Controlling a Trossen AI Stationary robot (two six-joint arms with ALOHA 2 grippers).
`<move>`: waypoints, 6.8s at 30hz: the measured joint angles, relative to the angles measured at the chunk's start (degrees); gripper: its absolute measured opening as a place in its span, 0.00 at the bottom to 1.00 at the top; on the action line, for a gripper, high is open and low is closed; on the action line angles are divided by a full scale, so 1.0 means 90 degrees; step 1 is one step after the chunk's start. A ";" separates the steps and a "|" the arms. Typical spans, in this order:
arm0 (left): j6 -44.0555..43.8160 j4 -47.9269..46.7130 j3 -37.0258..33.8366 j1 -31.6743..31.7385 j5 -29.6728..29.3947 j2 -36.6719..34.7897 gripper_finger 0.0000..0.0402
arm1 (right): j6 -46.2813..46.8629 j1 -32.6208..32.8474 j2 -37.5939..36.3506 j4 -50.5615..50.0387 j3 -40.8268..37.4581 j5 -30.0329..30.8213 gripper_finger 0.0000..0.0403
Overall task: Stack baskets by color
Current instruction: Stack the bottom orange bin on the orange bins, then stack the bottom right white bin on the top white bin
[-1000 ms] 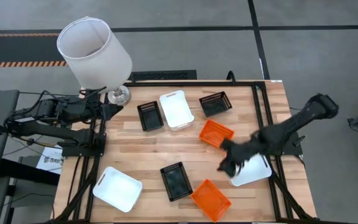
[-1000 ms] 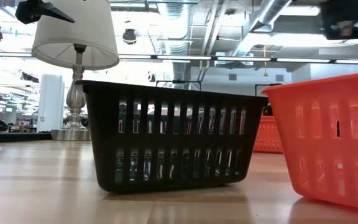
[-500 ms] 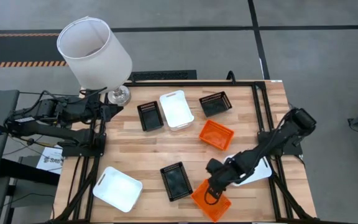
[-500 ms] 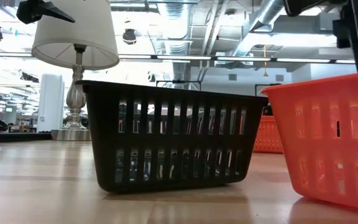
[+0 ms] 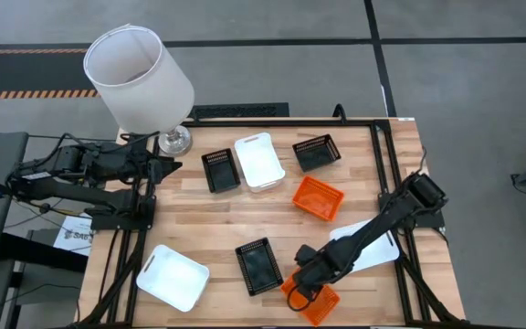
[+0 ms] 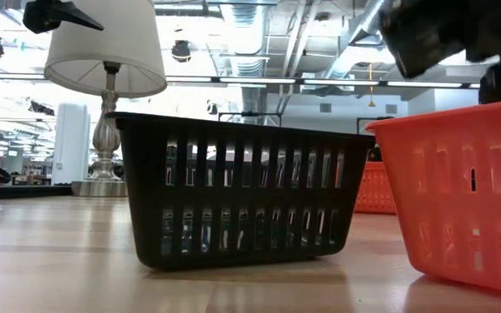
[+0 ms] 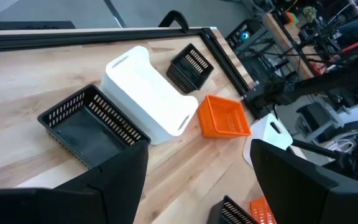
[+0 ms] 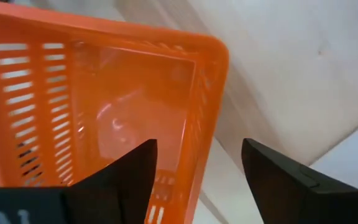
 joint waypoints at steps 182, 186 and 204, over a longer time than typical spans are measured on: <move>-0.0094 -0.0847 0.0002 -0.0001 -0.0159 0.0002 0.68 | -0.3456 0.0292 -0.1480 0.0496 -0.1746 -0.1094 0.01; 0.0028 -0.0882 0.0002 -0.0002 -0.0159 0.0002 0.68 | -0.3463 -0.0004 -0.1798 0.0496 -0.1543 -0.1011 0.01; 0.0498 -0.0882 0.0002 -0.0002 0.0024 0.0002 0.68 | -0.8581 -0.2673 -0.2690 -0.1187 0.2448 -0.0317 0.00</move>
